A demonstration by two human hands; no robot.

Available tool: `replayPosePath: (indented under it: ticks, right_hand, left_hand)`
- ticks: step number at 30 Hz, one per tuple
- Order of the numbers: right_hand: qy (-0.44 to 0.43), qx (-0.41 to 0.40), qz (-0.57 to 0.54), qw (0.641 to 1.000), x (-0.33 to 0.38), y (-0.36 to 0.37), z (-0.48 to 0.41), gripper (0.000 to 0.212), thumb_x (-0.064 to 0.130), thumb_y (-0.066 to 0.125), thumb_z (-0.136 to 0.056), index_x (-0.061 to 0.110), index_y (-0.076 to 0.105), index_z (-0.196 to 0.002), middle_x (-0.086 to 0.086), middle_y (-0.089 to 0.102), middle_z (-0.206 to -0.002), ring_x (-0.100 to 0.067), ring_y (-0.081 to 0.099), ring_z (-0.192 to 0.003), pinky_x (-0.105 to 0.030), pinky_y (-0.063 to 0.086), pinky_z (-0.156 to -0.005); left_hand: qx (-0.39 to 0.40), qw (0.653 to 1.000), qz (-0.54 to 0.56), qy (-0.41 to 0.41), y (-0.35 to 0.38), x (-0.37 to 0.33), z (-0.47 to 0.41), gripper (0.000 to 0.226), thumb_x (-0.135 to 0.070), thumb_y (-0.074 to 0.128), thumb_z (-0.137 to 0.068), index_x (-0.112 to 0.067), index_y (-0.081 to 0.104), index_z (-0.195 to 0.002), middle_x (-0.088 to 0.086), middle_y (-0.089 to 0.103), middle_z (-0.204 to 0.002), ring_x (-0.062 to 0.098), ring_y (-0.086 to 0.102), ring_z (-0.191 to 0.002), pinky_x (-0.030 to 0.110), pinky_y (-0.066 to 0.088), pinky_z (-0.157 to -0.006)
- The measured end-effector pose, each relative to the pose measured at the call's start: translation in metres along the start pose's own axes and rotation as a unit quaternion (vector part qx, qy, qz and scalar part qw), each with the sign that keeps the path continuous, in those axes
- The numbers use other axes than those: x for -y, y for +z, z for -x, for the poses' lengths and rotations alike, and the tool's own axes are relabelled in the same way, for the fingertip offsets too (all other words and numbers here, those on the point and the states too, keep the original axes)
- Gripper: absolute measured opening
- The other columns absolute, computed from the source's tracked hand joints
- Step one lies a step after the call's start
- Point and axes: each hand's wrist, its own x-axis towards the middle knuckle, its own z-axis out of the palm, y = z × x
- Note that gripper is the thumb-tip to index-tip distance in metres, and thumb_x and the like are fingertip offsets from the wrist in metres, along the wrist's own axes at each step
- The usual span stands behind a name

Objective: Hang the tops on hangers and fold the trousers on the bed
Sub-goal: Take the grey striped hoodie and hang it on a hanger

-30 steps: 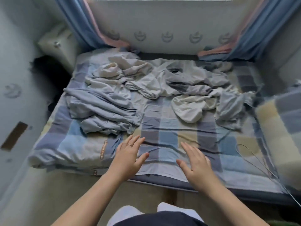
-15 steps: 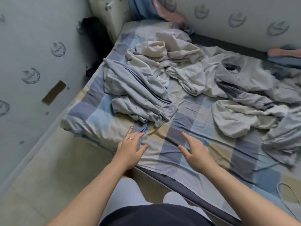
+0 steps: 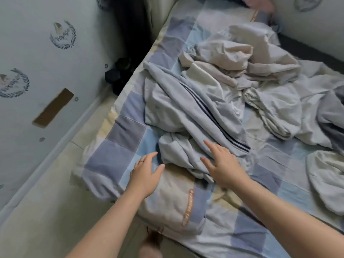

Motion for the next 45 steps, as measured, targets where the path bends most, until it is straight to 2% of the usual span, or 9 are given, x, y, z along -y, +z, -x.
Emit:
replayPosePath:
  ticks: [10,14,20,27,32,35,38,42,45]
  right_hand:
    - [-0.097,-0.088,0.074,0.989,0.093,0.060,-0.298,0.073,0.046,0.056,-0.094,0.032,0.021,-0.156,0.002,0.029,-0.160,-0.030,0.031,-0.143,-0.053,0.035,-0.111]
    - [-0.051,-0.048,0.122,0.990,0.113,0.091,-0.343,0.079,0.058,0.061,-0.085,0.044,0.018,-0.150,0.006,0.023,-0.157,-0.028,0.020,-0.144,-0.061,0.035,-0.104]
    - [0.007,-0.083,0.152,0.985,0.098,0.105,-0.341,0.022,0.012,0.044,-0.093,0.018,0.055,-0.111,-0.014,0.058,-0.113,-0.037,0.058,-0.096,-0.039,0.046,-0.076]
    - [-0.020,-0.095,-0.041,0.994,0.082,0.048,-0.257,0.015,0.019,0.050,-0.101,0.025,0.063,-0.096,0.009,0.060,-0.076,-0.011,0.054,-0.071,-0.028,0.037,-0.058]
    - [-0.046,-0.120,-0.106,0.986,0.088,-0.026,-0.136,0.010,0.017,0.058,-0.099,0.023,0.066,-0.097,0.007,0.058,-0.076,-0.020,0.055,-0.082,-0.029,0.032,-0.068]
    - [-0.036,-0.137,-0.156,0.978,0.075,-0.074,-0.047,0.011,0.016,0.058,-0.100,0.018,0.068,-0.100,0.001,0.064,-0.088,-0.019,0.057,-0.089,-0.032,0.039,-0.073]
    - [-0.021,-0.158,-0.206,0.966,0.046,-0.108,0.039,0.014,0.017,0.058,-0.100,0.017,0.070,-0.105,0.003,0.065,-0.092,-0.016,0.058,-0.092,-0.030,0.040,-0.076]
    - [-0.049,-0.214,-0.279,0.935,0.007,-0.145,0.148,0.024,0.010,0.060,-0.098,0.029,0.068,-0.086,0.009,0.062,-0.075,-0.007,0.053,-0.073,-0.031,0.040,-0.070]
    - [-0.061,-0.244,-0.329,0.910,-0.020,-0.165,0.216,0.026,0.007,0.060,-0.097,0.029,0.069,-0.087,0.012,0.062,-0.075,-0.007,0.053,-0.073,-0.029,0.042,-0.071]
  left_hand:
    - [-0.086,0.988,0.123,0.027,0.005,0.084,-0.273,0.071,-0.031,0.073,-0.089,-0.019,0.036,-0.149,0.007,0.049,-0.147,0.027,0.048,-0.134,0.040,0.040,-0.109]
    - [-0.034,0.965,0.261,0.020,0.014,0.083,-0.329,0.089,-0.021,0.075,-0.088,-0.018,0.021,-0.158,0.006,0.050,-0.149,0.023,0.051,-0.134,0.044,0.042,-0.112]
    - [-0.029,0.969,0.243,0.028,0.014,0.083,-0.336,0.008,-0.015,0.070,-0.089,-0.008,0.067,-0.093,0.006,0.071,-0.086,0.030,0.066,-0.085,0.039,0.056,-0.082]
    - [-0.009,0.944,0.323,0.072,-0.014,0.063,-0.229,0.015,-0.012,0.063,-0.093,-0.025,0.070,-0.089,-0.011,0.073,-0.085,0.003,0.064,-0.083,0.028,0.053,-0.083]
    - [-0.031,0.953,0.273,0.128,-0.056,-0.006,-0.109,0.010,-0.032,0.058,-0.089,-0.035,0.068,-0.089,-0.017,0.070,-0.085,0.004,0.065,-0.085,0.034,0.053,-0.082]
    - [-0.038,0.965,0.206,0.155,-0.067,-0.060,-0.028,0.027,-0.044,0.055,-0.090,-0.019,0.064,-0.094,-0.003,0.069,-0.085,0.023,0.065,-0.088,0.051,0.052,-0.090]
    - [-0.030,0.960,0.179,0.212,-0.063,-0.112,0.052,0.032,-0.045,0.056,-0.091,-0.014,0.058,-0.084,0.001,0.058,-0.072,0.027,0.055,-0.072,0.050,0.051,-0.076]
    - [0.007,0.945,0.212,0.248,-0.042,-0.170,0.140,0.029,-0.043,0.050,-0.099,-0.020,0.067,-0.105,0.001,0.069,-0.097,0.019,0.065,-0.095,0.043,0.053,-0.091]
    - [0.033,0.934,0.261,0.241,-0.019,-0.199,0.186,0.025,-0.028,0.042,-0.107,-0.036,0.058,-0.124,-0.016,0.069,-0.084,0.006,0.063,-0.070,0.033,0.053,-0.068]
